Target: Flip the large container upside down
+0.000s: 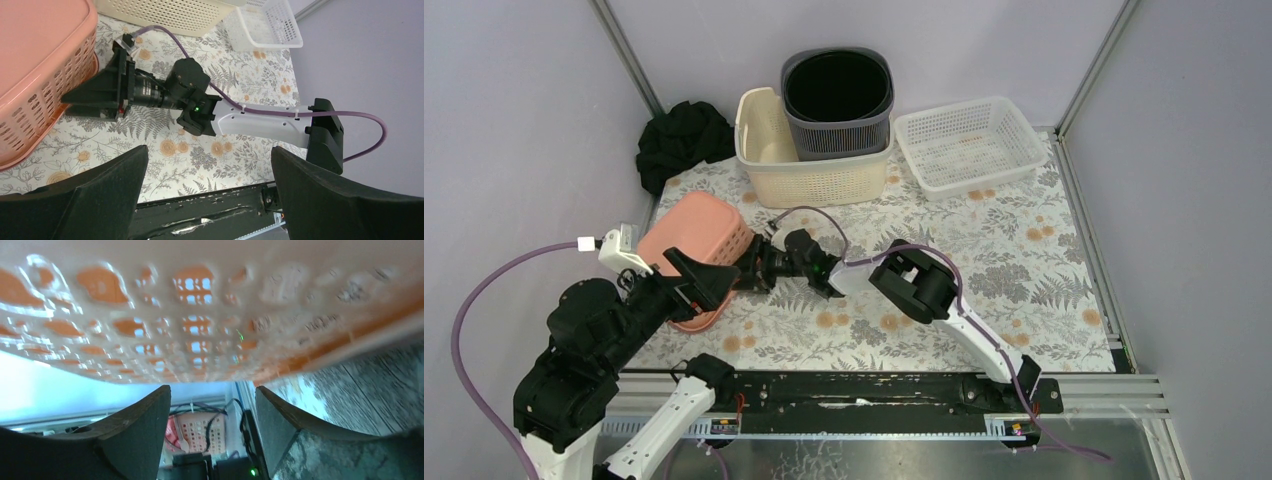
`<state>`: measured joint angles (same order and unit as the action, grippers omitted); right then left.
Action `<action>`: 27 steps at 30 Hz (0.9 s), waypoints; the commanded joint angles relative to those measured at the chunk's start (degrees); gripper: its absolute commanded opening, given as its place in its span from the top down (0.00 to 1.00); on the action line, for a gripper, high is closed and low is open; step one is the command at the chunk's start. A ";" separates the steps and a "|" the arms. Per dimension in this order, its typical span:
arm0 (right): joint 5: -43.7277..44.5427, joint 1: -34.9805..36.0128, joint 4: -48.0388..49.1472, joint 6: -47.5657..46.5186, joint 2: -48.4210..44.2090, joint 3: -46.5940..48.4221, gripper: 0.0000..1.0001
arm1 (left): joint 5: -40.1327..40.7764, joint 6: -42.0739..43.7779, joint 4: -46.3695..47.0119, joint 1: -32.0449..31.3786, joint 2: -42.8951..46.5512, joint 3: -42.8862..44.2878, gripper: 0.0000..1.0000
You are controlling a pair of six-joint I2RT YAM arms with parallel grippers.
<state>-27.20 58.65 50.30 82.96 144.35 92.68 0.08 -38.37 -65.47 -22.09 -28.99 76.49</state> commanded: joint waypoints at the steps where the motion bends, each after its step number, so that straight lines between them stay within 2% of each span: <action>1: -3.12 -1.63 5.37 -2.91 -7.92 -6.61 0.29 | 0.98 0.96 -0.41 -0.21 0.32 1.94 0.00; 5: -4.66 -2.67 2.15 -9.03 -16.41 -14.47 0.22 | 1.19 1.01 -0.36 -0.21 -0.05 2.24 0.00; 10: -5.02 -3.17 -8.77 -19.78 -27.45 -20.18 0.00 | 1.42 1.28 -0.36 -0.26 -0.51 2.78 0.00; 14: -0.27 -3.52 -28.80 -33.05 -36.56 -20.59 0.01 | 1.32 1.73 0.03 -0.18 -0.85 2.87 0.00; 16: 6.02 -4.88 -43.20 -39.08 -42.53 -20.01 0.01 | 1.47 2.41 0.52 -0.25 -1.18 2.80 0.00; 18: 12.71 -7.95 -52.59 -43.08 -47.71 -19.51 0.01 | 1.44 3.08 1.32 -0.24 -1.73 2.68 0.00; 21: 14.81 -14.65 -59.05 -46.36 -56.37 -21.00 0.01 | 1.03 3.95 3.98 -0.23 -2.82 1.32 0.00; 25: 14.78 -26.01 -61.95 -49.39 -64.75 -22.96 0.01 | 0.82 5.32 7.75 -0.24 -6.13 -0.67 0.00; 27: 21.61 -28.60 -65.21 -55.53 -65.66 -20.44 0.01 | 0.21 5.94 9.93 -0.24 -8.12 -1.86 0.00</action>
<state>-14.66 35.40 -6.13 37.91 82.11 70.78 0.51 -35.11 -62.96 -22.09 -33.26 76.86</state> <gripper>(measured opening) 0.993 1.000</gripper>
